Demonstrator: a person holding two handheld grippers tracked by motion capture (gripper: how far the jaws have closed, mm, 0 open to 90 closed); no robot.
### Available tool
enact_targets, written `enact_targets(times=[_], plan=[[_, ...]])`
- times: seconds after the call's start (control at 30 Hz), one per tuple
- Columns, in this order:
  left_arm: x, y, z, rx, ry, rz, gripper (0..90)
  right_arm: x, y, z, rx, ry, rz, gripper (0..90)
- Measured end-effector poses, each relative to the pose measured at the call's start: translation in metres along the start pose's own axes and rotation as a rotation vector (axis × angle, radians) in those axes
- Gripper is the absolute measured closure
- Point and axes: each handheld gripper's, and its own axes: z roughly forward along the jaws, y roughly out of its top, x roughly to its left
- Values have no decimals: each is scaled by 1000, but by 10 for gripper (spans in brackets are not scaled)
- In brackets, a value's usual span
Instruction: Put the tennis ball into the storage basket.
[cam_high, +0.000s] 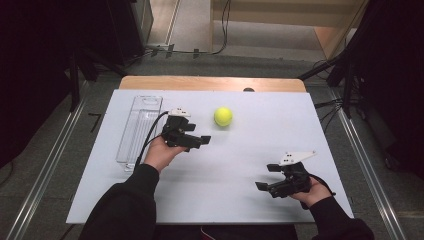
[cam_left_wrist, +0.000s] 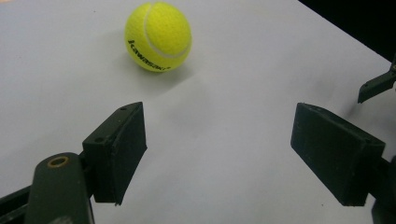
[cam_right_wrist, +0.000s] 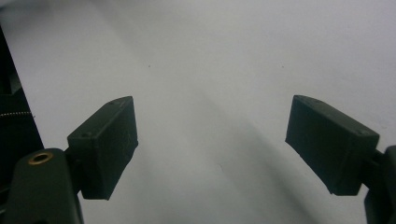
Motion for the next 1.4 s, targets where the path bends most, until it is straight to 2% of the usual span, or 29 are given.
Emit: enact_targets(times=[0.37, 0.57, 0.63, 1.03, 1.4], plan=[[4, 11, 8, 8, 11, 7, 188, 0, 0, 0, 1, 0, 1, 148], [6, 16, 13, -2, 12, -4, 188, 0, 0, 0, 1, 3, -1, 148], [6, 17, 14, 10, 15, 1, 188, 0, 0, 0, 1, 3, 0, 148], [11, 30, 24, 7, 18, 8, 188, -1, 0, 0, 2, -1, 4, 148], [11, 43, 41, 38, 26, 17, 188, 0, 0, 1, 5, 2, -1, 148]])
